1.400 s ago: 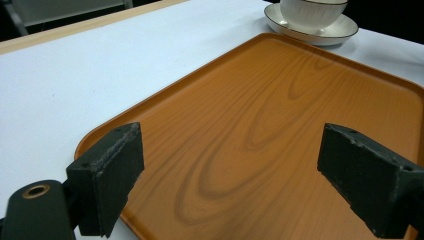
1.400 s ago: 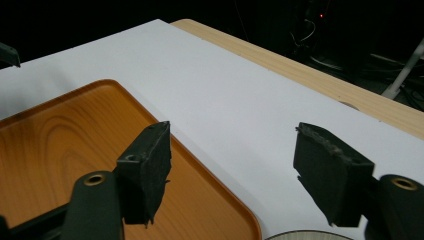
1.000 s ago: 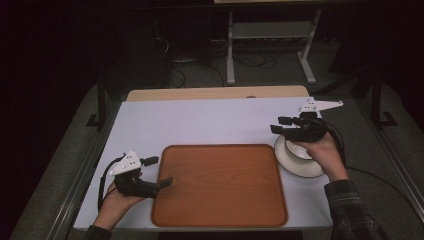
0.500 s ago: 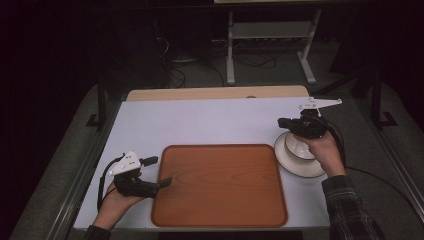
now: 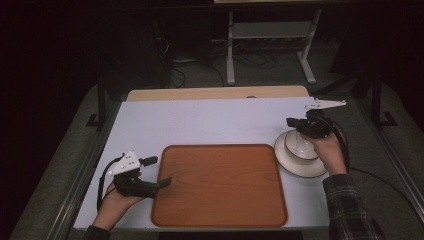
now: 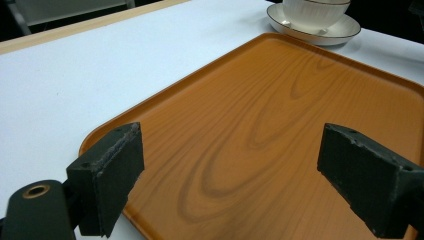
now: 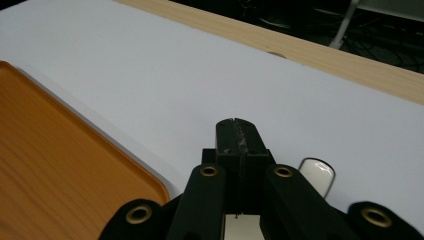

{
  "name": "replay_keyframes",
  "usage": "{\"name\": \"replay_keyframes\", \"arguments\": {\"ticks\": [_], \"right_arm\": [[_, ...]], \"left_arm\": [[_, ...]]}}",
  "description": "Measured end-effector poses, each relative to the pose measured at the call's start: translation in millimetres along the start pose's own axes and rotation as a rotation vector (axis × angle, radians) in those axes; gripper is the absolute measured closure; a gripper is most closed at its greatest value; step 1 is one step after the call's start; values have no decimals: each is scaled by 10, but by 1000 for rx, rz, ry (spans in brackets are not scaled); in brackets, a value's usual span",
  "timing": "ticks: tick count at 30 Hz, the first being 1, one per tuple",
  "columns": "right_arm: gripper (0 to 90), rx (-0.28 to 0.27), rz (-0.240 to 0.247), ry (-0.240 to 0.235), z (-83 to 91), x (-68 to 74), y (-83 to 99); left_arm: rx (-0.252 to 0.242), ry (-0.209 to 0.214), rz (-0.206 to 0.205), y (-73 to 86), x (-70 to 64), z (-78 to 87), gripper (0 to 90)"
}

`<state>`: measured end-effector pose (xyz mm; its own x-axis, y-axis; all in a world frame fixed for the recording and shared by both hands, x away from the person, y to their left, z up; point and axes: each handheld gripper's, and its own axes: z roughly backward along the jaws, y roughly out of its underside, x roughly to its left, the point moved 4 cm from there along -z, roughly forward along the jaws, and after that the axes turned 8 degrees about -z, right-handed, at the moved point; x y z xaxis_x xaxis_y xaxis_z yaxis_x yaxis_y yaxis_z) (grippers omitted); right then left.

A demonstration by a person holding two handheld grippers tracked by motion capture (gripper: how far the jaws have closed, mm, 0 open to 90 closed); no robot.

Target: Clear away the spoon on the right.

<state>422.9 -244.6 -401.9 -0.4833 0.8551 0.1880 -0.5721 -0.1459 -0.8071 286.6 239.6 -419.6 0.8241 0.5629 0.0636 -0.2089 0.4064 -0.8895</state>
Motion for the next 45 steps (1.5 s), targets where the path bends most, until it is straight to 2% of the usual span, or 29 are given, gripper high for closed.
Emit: {"name": "replay_keyframes", "arguments": {"ticks": [6,15,45], "right_arm": [[897,23,-18,30,-40,-104,47],[897,47,-28,69,-49,-185,94],[896,37,-59,142,141,-407,193]], "left_arm": [[-1,-1,2,1,4,5,109],[-2,-1,1,3,1,5,108],[-1,0,5,10,11,-2,109]]}}
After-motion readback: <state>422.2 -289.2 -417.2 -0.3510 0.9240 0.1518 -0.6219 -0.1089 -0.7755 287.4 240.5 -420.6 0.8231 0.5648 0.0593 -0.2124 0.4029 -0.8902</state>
